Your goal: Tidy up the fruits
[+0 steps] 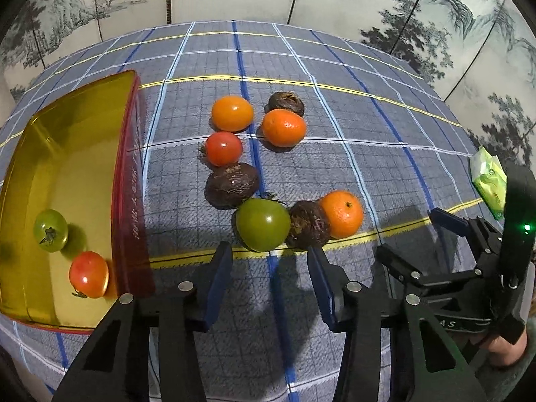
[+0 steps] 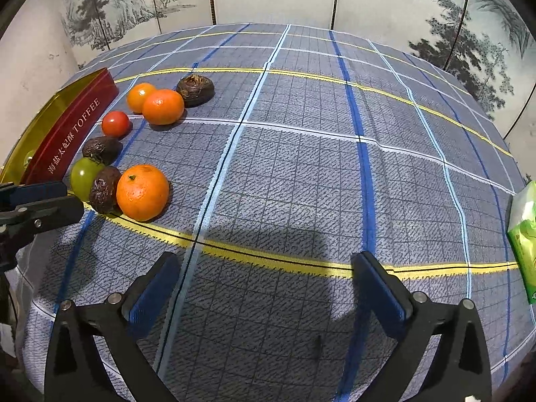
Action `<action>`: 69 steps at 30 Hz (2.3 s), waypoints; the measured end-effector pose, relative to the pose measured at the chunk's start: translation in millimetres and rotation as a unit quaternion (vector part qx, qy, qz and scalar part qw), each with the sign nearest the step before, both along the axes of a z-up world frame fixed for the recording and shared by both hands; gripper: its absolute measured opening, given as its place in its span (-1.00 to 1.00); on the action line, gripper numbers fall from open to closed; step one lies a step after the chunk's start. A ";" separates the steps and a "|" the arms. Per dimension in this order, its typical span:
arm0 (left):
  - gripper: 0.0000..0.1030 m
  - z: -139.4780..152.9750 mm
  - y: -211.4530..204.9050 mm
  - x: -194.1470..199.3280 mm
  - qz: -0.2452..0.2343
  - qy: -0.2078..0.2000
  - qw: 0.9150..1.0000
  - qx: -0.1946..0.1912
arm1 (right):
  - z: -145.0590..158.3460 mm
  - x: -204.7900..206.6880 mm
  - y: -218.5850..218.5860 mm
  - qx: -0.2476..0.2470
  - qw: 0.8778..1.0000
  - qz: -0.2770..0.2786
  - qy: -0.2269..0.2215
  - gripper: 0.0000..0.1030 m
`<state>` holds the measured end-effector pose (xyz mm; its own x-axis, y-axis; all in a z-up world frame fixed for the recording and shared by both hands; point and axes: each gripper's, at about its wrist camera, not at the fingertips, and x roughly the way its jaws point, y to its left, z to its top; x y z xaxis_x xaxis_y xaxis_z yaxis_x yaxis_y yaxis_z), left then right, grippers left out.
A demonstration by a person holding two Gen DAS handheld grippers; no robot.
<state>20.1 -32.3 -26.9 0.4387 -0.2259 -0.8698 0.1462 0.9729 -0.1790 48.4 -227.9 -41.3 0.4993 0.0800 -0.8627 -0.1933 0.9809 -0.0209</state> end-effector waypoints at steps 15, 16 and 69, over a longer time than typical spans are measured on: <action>-0.26 -8.6 3.8 22.5 0.013 0.008 1.000 -0.015 | 0.6 -1.9 -1.0 0.002 1.000 0.000 -0.008 0.99; -0.26 -8.4 3.9 22.4 0.013 0.009 1.000 -0.015 | 0.7 -2.4 -1.5 0.002 1.000 0.000 -0.009 0.99; -0.29 47.4 164.7 -5.6 0.178 -0.034 0.984 -0.001 | 0.1 -0.1 -0.1 -0.001 1.000 -0.018 -0.004 0.99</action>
<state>14.5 132.5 20.5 0.5468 -0.0489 -0.8358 -0.1914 0.9646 -0.1816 48.3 -228.1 -41.2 0.5085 0.0606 -0.8589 -0.1572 0.9873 -0.0234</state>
